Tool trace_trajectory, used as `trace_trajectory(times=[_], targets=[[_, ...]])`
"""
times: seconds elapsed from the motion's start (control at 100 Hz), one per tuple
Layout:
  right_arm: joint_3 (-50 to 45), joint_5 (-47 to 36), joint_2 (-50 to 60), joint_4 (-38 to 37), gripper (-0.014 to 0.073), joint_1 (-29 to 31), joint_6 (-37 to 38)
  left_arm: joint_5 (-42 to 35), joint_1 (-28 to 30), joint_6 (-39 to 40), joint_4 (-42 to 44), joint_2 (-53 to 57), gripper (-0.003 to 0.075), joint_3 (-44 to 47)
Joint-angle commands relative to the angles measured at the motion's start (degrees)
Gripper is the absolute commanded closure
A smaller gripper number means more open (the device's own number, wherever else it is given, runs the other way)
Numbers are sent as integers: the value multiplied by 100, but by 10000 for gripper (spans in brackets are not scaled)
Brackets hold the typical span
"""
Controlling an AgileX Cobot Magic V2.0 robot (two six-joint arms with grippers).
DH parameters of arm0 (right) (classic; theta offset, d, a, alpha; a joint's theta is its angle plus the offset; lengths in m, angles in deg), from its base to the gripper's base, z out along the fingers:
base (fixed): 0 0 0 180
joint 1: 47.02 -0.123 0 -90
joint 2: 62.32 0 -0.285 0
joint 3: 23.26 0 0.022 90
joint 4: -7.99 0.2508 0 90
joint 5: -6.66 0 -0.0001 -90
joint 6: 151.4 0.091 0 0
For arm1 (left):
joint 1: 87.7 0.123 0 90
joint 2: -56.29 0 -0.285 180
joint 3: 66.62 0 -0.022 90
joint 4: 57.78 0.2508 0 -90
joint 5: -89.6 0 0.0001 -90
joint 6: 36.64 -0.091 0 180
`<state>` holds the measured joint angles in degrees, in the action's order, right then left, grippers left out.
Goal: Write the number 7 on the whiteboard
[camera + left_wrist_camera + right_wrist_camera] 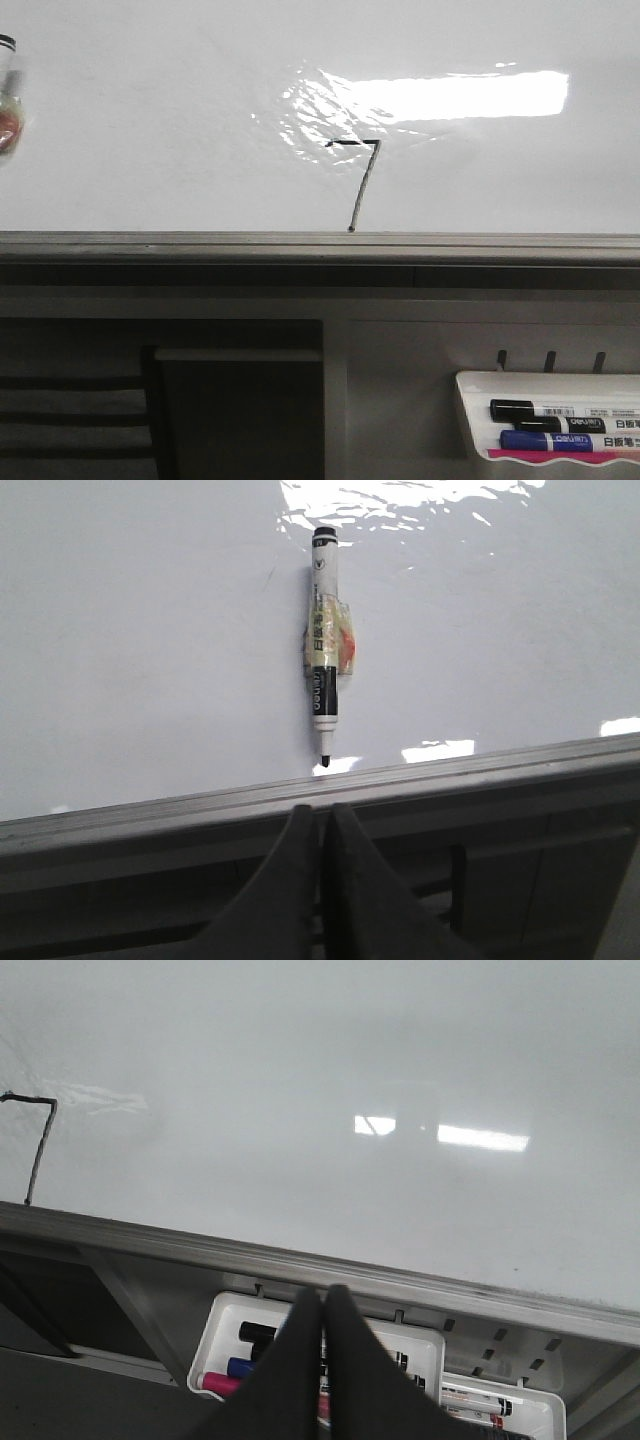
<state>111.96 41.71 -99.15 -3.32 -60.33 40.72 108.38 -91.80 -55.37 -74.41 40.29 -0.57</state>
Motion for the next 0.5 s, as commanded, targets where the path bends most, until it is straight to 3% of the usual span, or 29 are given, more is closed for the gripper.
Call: trace_trajectory(times=[0.0,0.18,0.49], targets=[[136,-369,-14,-124,665,40,-37,-1115,16,331,-53,112,741,233],[136,-369,-14,-124,665,40,-37,-1542,29,1488,795,691,741,874],[136,-369,-14,-124,665,40,-37,-1938,133,1510,1081,1014,741,1310]])
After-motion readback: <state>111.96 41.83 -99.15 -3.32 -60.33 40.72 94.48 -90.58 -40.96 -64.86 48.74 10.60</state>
